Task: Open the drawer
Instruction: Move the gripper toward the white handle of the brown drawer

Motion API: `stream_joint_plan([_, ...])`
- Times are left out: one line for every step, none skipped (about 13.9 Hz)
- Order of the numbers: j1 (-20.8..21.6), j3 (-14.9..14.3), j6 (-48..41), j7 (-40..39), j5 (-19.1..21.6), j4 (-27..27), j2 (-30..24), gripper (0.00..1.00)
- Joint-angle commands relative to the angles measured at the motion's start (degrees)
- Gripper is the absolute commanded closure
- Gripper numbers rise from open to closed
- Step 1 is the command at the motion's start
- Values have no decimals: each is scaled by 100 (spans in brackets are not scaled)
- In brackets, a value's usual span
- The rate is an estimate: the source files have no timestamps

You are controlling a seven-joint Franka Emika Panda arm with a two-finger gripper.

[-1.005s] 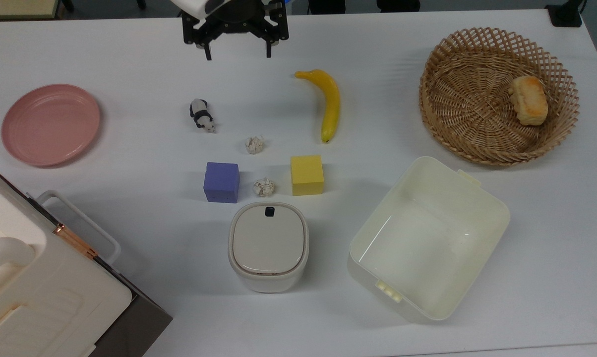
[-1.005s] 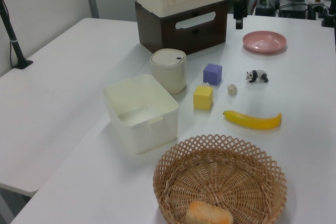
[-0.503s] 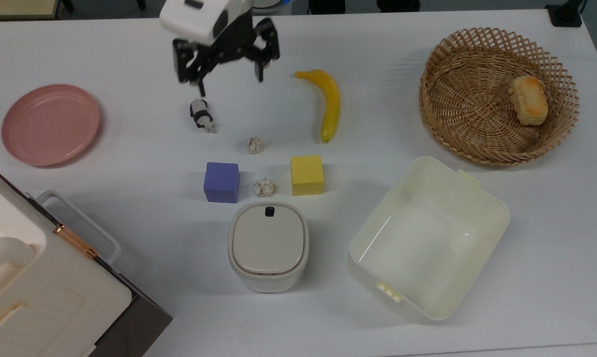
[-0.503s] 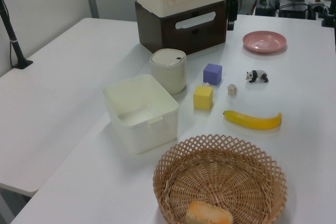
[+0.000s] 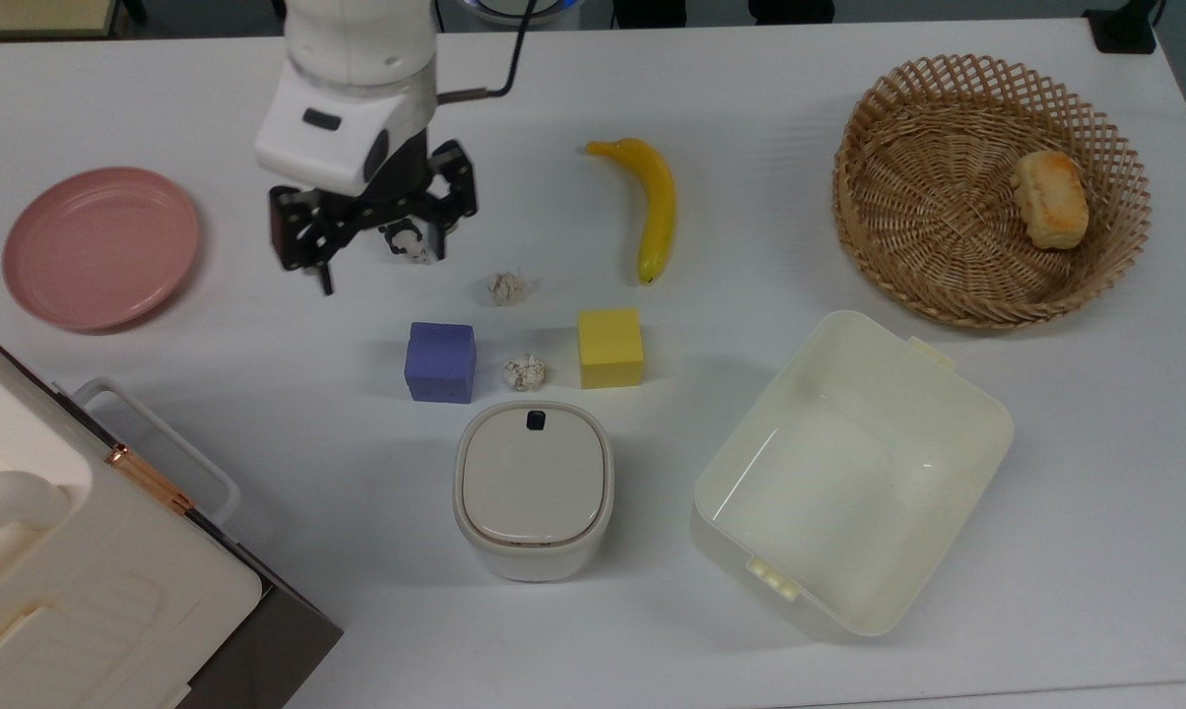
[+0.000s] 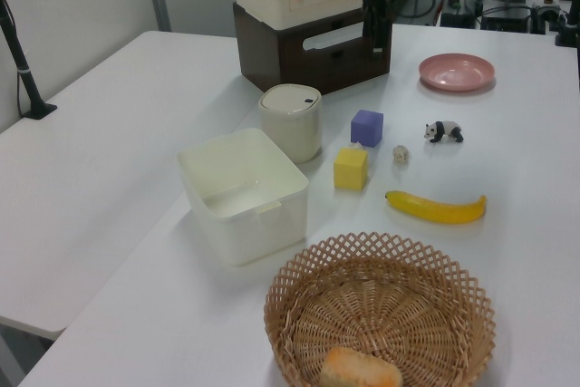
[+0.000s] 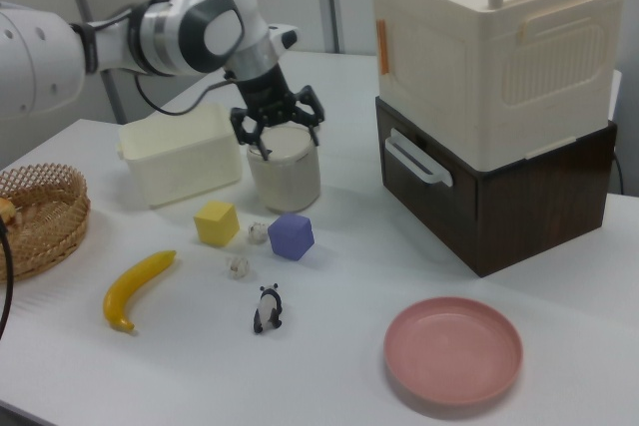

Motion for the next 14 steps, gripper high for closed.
stream_joint_plan([-189, -21, 832, -541, -315, 86, 272, 0])
stream_joint_plan([-242, -21, 1026, -630, -386, 77, 307, 0])
stream_joint_plan([-277, -21, 1220, -717, -474, 69, 386, 0])
stream_joint_plan([-286, -21, 1404, -762, -571, 68, 457, 0])
stream_joint_plan([-304, -21, 1606, -771, -676, 68, 544, 0])
stream_joint_plan([-330, -21, 1800, -771, -808, 68, 615, 0])
stream_joint_plan([-348, -21, 1967, -771, -939, 60, 650, 0])
stream_joint_plan([-383, -21, 2091, -771, -1054, 51, 703, 0])
stream_joint_plan([-392, -21, 2188, -780, -1151, 51, 729, 0])
stream_joint_plan([-418, -21, 2267, -780, -1239, 51, 756, 0])
stream_joint_plan([-427, -21, 2355, -815, -1370, 51, 782, 0])
stream_joint_plan([-427, -21, 2477, -867, -1598, 25, 817, 0])
stream_joint_plan([-436, -21, 2574, -868, -1757, -10, 826, 0])
stream_joint_plan([-479, -21, 2732, -868, -1915, -37, 870, 0])
